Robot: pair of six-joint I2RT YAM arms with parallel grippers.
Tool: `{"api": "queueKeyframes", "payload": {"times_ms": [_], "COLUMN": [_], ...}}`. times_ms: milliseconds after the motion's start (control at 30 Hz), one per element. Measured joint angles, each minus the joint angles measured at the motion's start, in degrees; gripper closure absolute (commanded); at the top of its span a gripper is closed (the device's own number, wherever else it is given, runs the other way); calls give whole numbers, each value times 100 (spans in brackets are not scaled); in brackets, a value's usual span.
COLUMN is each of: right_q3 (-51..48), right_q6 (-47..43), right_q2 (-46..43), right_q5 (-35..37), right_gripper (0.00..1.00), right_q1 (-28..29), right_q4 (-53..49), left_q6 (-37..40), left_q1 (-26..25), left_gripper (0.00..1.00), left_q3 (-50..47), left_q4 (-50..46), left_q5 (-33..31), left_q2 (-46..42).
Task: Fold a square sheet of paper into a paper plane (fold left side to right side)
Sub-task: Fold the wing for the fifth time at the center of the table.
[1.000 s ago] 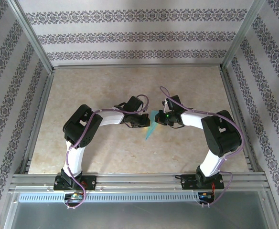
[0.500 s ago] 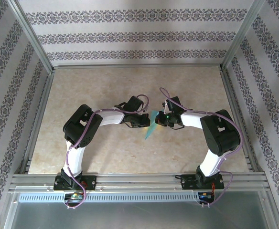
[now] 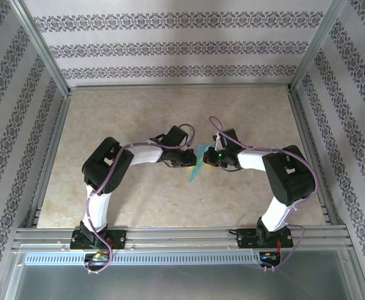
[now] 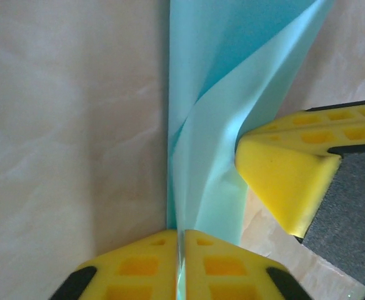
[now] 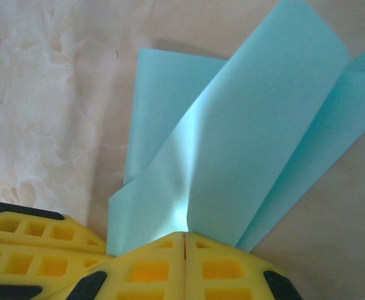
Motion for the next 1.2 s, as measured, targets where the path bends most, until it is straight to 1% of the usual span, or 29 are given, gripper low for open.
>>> {"api": "queueKeyframes", "payload": {"times_ms": [100,200,333,467,600,767,933,1200], "right_q3": [-35,-57,-70,-70,-70,-70,-70,-70], "right_q6": [-4,-20,-20,-22,-24,-35,-37,-37], "right_q2": [-9,-13,-20,-20,-20,-20,-20,-20], "right_q5": [0,-2,0,0,0,2,2,4], "right_gripper": [100,100,100,100,100,100,100,100], "right_q1": [0,0,0,0,0,9,11,11], "right_q4": [59,96,120,120,120,122,120,120], "left_q6": [94,184,258,232,120,-33,-72,-63], "left_q1": [2,11,11,-2,-72,-221,-254,-254], "left_gripper": [80,80,88,92,93,94,94,95], "left_q3": [0,0,0,0,0,68,166,286], "left_q4": [-337,-667,-955,-999,-1001,-992,-1014,-1143], "left_q5": [-219,-413,-457,-177,260,686,769,715], "left_q2": [-205,-535,-1110,-1443,-1375,-940,-623,-492]}}
